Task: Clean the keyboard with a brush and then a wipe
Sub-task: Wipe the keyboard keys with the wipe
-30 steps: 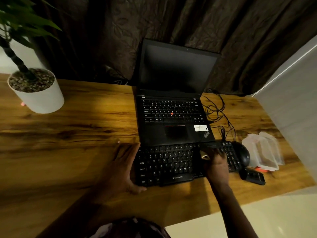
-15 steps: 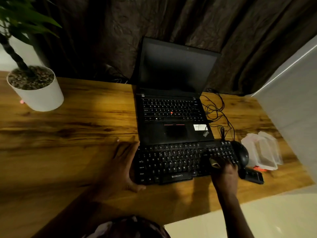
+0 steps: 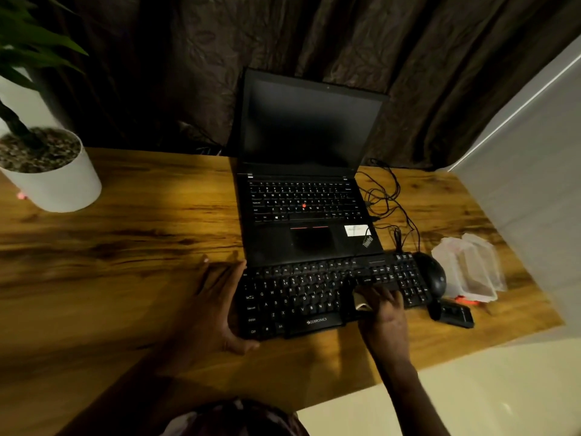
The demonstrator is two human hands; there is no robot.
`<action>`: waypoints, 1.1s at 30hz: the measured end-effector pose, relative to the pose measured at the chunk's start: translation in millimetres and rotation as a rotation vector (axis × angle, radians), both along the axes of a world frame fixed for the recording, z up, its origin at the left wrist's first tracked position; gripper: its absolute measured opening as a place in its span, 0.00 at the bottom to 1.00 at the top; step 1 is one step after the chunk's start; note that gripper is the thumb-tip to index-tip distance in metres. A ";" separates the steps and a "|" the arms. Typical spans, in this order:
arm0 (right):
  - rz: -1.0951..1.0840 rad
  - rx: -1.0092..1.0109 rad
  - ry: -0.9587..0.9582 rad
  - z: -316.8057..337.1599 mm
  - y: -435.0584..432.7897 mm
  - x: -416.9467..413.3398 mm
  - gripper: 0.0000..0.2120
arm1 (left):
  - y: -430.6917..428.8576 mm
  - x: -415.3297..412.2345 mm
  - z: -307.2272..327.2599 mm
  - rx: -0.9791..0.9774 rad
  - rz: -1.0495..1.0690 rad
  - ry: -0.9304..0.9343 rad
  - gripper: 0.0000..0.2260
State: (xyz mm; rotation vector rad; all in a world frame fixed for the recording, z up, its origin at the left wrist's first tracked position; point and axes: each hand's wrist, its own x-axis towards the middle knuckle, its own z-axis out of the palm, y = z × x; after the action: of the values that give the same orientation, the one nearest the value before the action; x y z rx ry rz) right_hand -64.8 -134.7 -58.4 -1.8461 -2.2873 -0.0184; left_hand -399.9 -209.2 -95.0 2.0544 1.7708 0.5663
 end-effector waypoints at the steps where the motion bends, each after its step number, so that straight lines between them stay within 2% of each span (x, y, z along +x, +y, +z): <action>1: -0.012 -0.003 0.014 1.5 0.2 1.4 0.27 | -0.2 0.2 1.2 0.002 0.002 0.002 0.65; 5: -0.186 0.007 0.116 7.5 2.7 1.4 0.25 | -1.2 -0.2 -1.8 -0.015 0.015 0.001 0.66; 10: 0.013 -0.040 0.058 6.8 -7.8 -19.7 0.26 | -0.6 -0.4 -4.9 -0.030 0.014 -0.009 0.66; 15: -0.143 -0.029 0.115 8.6 -3.7 -18.2 0.25 | 0.0 -0.7 -2.9 -0.001 0.009 -0.007 0.66; 20: 0.057 -0.002 0.059 7.4 -19.8 -42.2 0.25 | -1.4 1.6 2.0 0.026 0.020 -0.046 0.66; 25: -0.099 -0.052 0.108 8.4 -13.2 -34.4 0.23 | -2.5 1.5 -1.2 -0.024 0.042 -0.032 0.67; 30: 0.071 -0.096 0.083 16.3 -36.6 -77.9 0.24 | -2.0 1.2 -3.0 -0.052 0.038 -0.027 0.68; 33: -0.013 -0.100 0.118 22.7 -30.3 -73.4 0.23 | -2.9 2.3 -0.1 -0.030 0.040 -0.044 0.68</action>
State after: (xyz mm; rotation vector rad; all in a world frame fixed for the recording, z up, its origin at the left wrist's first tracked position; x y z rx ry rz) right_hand -138.2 -165.0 -35.7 -1.8560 -2.2336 0.2014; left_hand -397.6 -212.1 -95.0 1.9756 1.7880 0.5876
